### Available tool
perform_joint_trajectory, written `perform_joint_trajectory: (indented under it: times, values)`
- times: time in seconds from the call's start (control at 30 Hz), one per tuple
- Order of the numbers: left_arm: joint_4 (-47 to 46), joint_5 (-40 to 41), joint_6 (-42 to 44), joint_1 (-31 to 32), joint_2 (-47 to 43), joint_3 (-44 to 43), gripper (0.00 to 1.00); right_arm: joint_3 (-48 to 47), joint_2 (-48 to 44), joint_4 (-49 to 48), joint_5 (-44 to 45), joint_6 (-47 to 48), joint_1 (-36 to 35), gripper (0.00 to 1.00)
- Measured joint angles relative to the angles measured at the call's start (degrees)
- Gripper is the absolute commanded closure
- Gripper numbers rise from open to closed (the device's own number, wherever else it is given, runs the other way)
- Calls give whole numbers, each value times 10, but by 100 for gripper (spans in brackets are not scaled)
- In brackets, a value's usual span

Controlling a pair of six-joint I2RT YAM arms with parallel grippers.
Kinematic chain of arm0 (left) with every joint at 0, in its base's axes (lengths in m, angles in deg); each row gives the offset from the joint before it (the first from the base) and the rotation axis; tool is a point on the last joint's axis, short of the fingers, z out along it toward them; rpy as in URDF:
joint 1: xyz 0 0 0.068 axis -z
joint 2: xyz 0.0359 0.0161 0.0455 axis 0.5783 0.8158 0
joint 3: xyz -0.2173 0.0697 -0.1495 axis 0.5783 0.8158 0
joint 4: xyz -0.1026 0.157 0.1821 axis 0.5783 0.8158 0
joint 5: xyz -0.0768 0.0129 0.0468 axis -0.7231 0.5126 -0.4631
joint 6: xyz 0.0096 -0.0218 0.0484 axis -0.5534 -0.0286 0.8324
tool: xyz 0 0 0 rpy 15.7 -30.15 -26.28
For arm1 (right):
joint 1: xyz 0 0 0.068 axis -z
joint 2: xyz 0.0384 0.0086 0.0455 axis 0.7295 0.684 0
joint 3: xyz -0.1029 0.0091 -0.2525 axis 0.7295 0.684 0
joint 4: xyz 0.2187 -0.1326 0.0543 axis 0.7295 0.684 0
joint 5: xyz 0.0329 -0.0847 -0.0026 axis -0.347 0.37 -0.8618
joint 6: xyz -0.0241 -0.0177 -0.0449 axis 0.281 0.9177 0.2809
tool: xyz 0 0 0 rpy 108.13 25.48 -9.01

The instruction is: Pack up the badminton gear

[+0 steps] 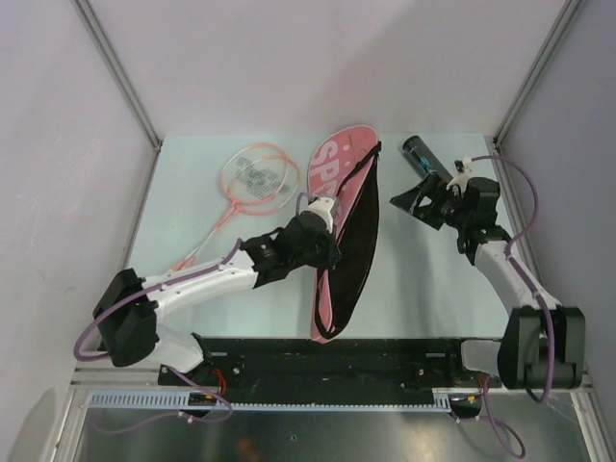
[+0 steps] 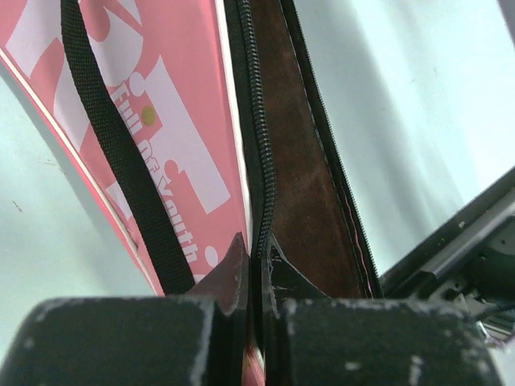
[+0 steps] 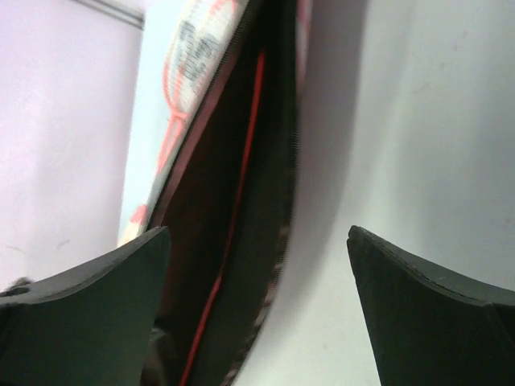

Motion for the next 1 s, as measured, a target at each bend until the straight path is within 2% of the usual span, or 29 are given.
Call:
perform_joint_trajectory:
  times: [0.07, 0.27, 0.4, 0.5, 0.6, 0.63, 0.73, 0.77, 0.8, 0.83, 0.9, 1.0]
  values:
    - [-12, -7, -3, 0, -22, 17, 100, 0, 40, -8, -23, 18, 18, 10]
    - [-38, -22, -11, -4, -70, 54, 100, -4, 145, -54, -27, 48, -33, 11]
    - [-54, -34, -14, -9, -85, 71, 100, -23, 191, -95, -16, 49, -65, 16]
    - [-59, -40, -14, -13, -92, 80, 100, -26, 199, -113, 8, 49, -89, 26]
    - [-69, -49, -18, -16, -103, 93, 100, -30, 206, -141, 40, 52, -111, 48]
    - [-75, -52, -19, -16, -110, 100, 100, -33, 211, -150, 49, 53, -115, 70]
    - [-102, -57, -25, -16, -129, 126, 100, -54, 239, -179, 69, 55, -132, 100]
    - [-110, -58, -28, -17, -136, 136, 99, -63, 246, -179, 79, 57, -137, 100]
    - [-121, -58, -30, -18, -140, 146, 94, -72, 250, -174, 92, 60, -143, 100]
    - [-129, -59, -34, -23, -142, 154, 77, -80, 251, -168, 108, 64, -149, 100]
    - [-144, -66, -46, -40, -143, 170, 61, -96, 250, -155, 146, 76, -165, 100]
    - [-155, -104, -76, -92, -141, 197, 46, -112, 245, -145, 210, 95, -190, 100]
